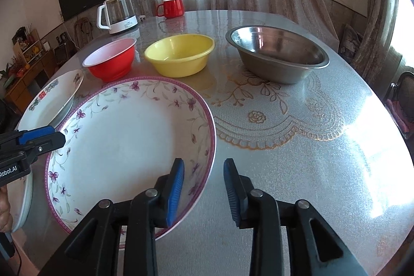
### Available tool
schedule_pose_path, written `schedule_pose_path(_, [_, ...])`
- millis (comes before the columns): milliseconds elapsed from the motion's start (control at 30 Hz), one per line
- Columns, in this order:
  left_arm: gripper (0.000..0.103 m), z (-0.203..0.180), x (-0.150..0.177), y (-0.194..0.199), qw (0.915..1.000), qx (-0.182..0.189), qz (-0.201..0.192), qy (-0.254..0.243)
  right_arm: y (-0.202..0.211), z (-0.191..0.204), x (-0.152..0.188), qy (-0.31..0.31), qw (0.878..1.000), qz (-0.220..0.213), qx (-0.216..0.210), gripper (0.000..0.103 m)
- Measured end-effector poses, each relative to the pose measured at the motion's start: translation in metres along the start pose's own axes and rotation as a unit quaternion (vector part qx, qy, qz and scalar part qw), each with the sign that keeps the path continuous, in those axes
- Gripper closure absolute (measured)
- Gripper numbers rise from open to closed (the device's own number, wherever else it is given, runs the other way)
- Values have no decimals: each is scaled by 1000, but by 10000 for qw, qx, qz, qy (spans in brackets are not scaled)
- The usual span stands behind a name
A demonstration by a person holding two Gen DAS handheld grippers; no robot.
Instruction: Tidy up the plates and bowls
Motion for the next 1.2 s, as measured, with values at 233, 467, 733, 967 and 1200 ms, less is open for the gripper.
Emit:
schedule_pose_path(233, [60,14,23,21,9993,149,-189,295,18,3,-1,-28,9995,-246,187,67])
schedule_pose_path(467, [55,43,41,45,9957,-32,-457,801,30,32,-2,231,9989,-387,-103,63])
schedule_pose_path(733, [49,81,60,61,9865,-720,-602,1341,24,83,-5,589,9949,-235,-788,59])
schedule_pose_path(967, [46,103,72,65,9801,-998,-633,1594,16,120,-16,814,9894,-111,-1200,54])
schedule_pose_path(1200, [46,121,74,62,9773,-1023,-561,1771,8,144,-38,880,9805,-3,-1759,53])
Point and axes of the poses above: each gripper's, at about its wrist camera, not at the fingertips, and y roughly against the way its jaws point, z to its left, x to its underside, the point moved 2 cm from there along -y, roughly the way its jaws point, and after that the axes turned 14 degrees about z, right-handed, at the moved point
